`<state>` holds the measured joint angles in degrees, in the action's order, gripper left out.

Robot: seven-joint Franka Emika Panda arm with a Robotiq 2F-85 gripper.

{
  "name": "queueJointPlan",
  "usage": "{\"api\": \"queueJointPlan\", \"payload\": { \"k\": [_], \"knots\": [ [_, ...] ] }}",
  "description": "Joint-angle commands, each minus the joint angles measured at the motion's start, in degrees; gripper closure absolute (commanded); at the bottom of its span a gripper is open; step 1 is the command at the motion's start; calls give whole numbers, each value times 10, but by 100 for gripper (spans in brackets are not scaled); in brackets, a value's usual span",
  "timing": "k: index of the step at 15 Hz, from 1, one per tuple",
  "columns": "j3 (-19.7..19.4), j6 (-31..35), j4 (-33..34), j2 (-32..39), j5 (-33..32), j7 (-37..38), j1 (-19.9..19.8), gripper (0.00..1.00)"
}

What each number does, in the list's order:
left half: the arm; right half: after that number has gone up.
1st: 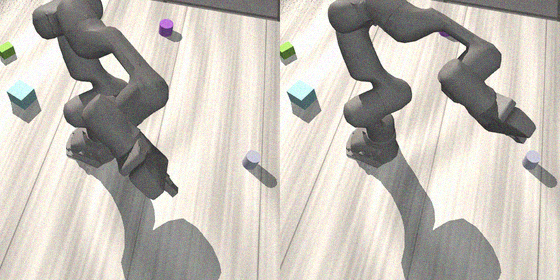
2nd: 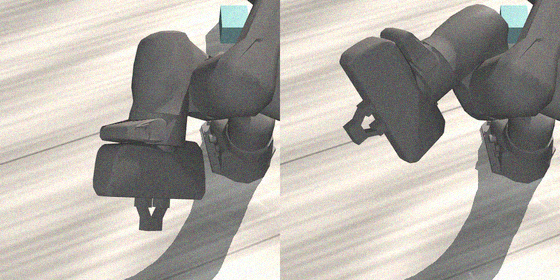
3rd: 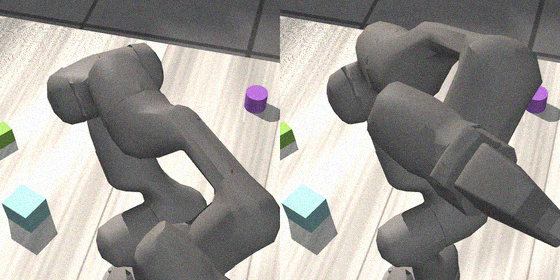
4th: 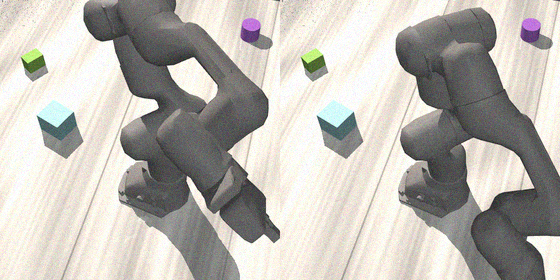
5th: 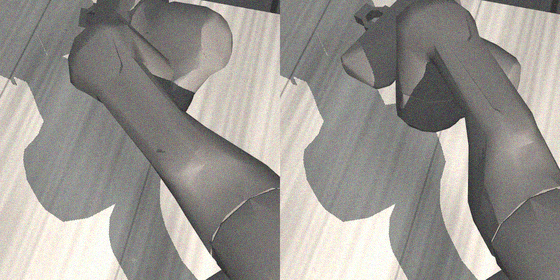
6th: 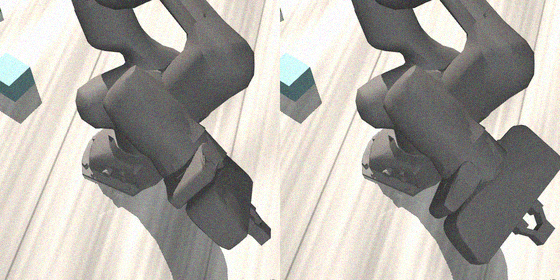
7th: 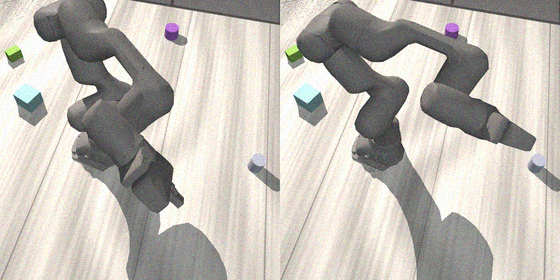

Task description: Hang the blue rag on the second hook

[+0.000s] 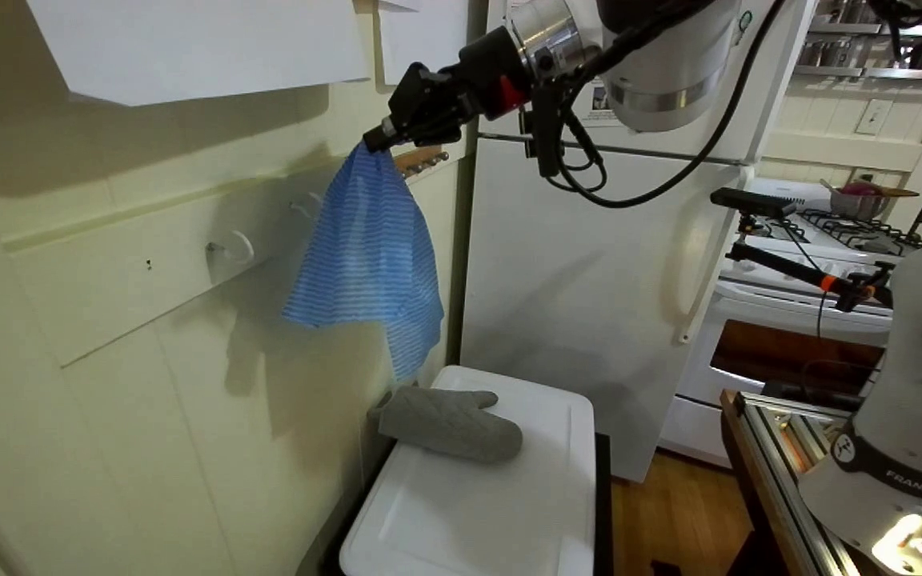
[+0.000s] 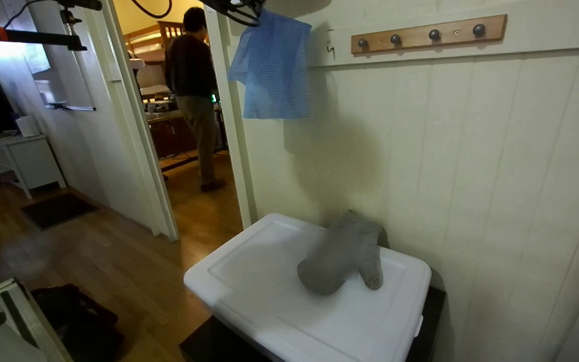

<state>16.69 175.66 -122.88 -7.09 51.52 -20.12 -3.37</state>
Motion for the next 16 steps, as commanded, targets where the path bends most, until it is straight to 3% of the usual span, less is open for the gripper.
{"api": "queueJointPlan", "payload": {
  "k": [1, 7, 16],
  "knots": [
    [-8, -17, 32, 7, 25, -60, 17, 100],
    [-11, -29, 41, 35, -22, -108, 4, 100],
    [-7, -51, 141, 119, 27, -239, 6, 100]
  ]
}}
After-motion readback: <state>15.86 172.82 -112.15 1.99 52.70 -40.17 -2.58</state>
